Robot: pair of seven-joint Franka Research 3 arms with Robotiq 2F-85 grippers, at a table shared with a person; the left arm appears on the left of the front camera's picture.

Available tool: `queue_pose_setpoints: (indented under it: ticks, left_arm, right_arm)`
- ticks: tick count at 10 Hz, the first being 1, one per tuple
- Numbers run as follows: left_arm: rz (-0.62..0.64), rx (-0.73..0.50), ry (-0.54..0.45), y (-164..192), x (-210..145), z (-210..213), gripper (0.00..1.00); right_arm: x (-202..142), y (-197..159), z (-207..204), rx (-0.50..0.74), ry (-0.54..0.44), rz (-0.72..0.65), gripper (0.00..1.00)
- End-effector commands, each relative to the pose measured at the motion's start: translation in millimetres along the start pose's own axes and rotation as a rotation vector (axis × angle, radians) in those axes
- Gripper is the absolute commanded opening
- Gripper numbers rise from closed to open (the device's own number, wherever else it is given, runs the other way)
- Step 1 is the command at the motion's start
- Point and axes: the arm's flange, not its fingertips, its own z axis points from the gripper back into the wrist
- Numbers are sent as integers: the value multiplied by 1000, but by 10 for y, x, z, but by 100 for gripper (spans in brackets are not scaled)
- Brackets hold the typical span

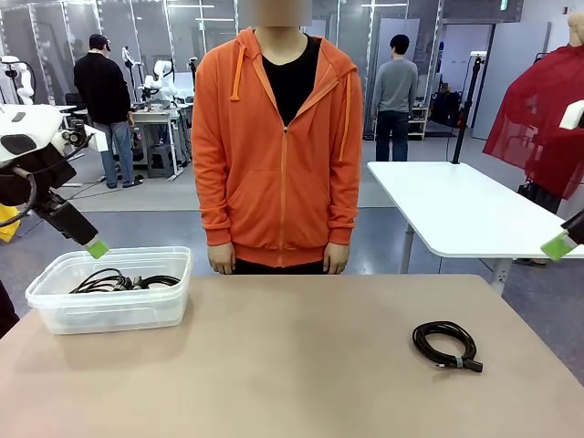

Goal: Organize and store the cables.
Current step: Place the USB Extension Cable into the Organizing box.

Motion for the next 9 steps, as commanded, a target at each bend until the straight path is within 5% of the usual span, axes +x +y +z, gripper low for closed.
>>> queue_pose_setpoints:
  ticks: [1, 4, 6, 9]
  left_arm:
    - [-13, -26, -88, -57, -111, 144, 100]
    - [29, -88, -101, -142, -220, 273, 100]
    - [110, -129, -146, -119, -256, 344, 100]
    - [32, -55, -99, -116, -177, 311, 100]
  right_arm:
    - [28, -29, -24, 12, 81, 155, 100]
    - [98, -122, -537, 86, 146, 474, 100]
    - [146, -179, -849, 154, 178, 572, 100]
    - [207, -183, -1061, 145, 198, 596, 100]
